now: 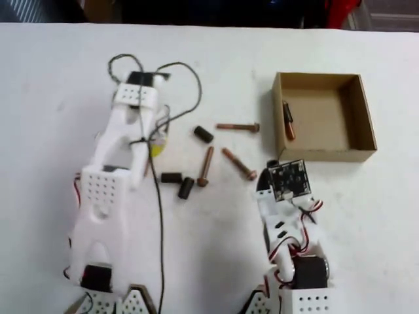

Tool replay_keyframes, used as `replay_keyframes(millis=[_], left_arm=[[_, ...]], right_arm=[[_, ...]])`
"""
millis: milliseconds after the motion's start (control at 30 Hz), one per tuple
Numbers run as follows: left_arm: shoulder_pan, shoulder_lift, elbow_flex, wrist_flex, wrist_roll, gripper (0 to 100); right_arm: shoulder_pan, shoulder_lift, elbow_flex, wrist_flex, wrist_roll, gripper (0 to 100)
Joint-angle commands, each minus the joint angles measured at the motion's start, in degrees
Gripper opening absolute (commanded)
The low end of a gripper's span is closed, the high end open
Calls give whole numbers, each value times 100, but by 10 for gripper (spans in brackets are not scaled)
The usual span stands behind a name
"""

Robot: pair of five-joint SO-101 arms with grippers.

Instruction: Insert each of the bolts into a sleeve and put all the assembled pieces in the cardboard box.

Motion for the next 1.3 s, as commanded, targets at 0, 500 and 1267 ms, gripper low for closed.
replay_keyframes(millis=[0,500,1267], left_arm=[[-321,-400,62,-237,-229,21],[-382,-382,62,-255,-1292,24],[-374,-400,18,-510,-1310,79]], right_arm=[[13,-66,-70,-127,-44,17],[40,-66,-70,-110,-44,17],[22,-66,-70,-110,-44,17]])
